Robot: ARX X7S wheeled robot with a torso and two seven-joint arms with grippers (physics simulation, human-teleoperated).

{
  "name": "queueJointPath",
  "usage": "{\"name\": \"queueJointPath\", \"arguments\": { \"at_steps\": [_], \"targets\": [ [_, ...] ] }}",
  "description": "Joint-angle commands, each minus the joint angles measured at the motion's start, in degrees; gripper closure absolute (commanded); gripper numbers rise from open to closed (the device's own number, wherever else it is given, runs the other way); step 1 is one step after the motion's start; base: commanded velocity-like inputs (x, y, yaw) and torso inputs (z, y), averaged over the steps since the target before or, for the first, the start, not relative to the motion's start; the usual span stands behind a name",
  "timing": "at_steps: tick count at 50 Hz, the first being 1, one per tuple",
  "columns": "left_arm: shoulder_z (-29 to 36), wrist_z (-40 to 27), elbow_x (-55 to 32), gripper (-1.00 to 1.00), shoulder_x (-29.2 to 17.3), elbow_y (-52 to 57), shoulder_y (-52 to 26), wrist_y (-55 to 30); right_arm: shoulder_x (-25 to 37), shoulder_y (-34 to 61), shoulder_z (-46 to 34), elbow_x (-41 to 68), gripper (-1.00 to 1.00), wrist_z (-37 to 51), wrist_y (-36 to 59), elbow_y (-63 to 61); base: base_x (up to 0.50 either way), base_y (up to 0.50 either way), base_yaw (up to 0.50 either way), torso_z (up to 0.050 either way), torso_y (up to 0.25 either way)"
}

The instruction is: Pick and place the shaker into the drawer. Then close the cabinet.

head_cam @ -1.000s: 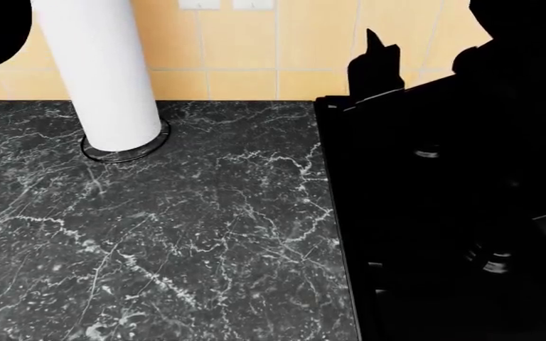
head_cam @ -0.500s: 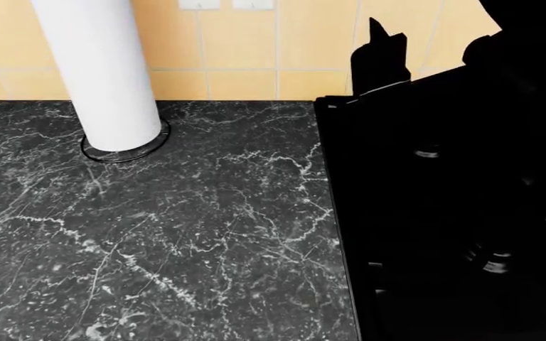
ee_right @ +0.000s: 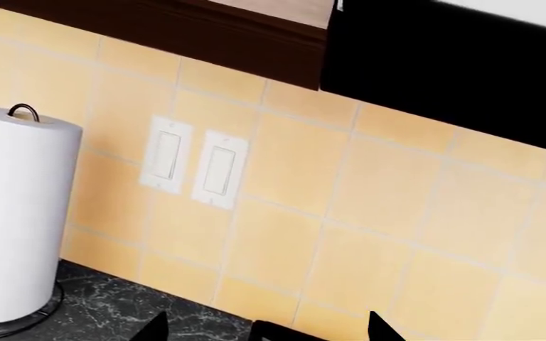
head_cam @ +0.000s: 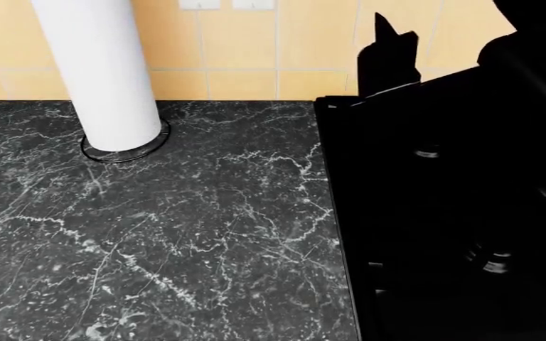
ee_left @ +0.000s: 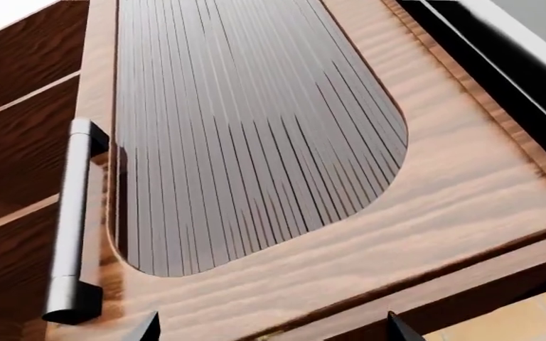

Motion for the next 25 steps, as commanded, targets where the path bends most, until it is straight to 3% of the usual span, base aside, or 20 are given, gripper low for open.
{"name": "queueJointPath", "arguments": {
  "at_steps": [1,7,25],
  "targets": [
    [0.45,0.18,-0.09,-1.00,-0.66,0.23,1.18,-0.35,1.26,-0.86,0.88,0.01,-1.00,-0.61,-0.99,-1.54,0.00,0.00,0.00,0.000,0.000],
    [0.42,0.20,-0.40,-1.00,-0.01,0.41,0.84,-0.64,1.40,-0.85,0.62,-0.57,-1.00,-0.93,-0.48,-1.77,0.00,0.00,0.00,0.000,0.000],
    [-0.13,0.48,-0.92,-1.00,0.27,0.71,0.87,-0.28,0.56,1.58,-1.57,0.27,-1.00,0.69,1.06,-0.78,0.00,0.50,0.00,0.000,0.000]
  ]
}}
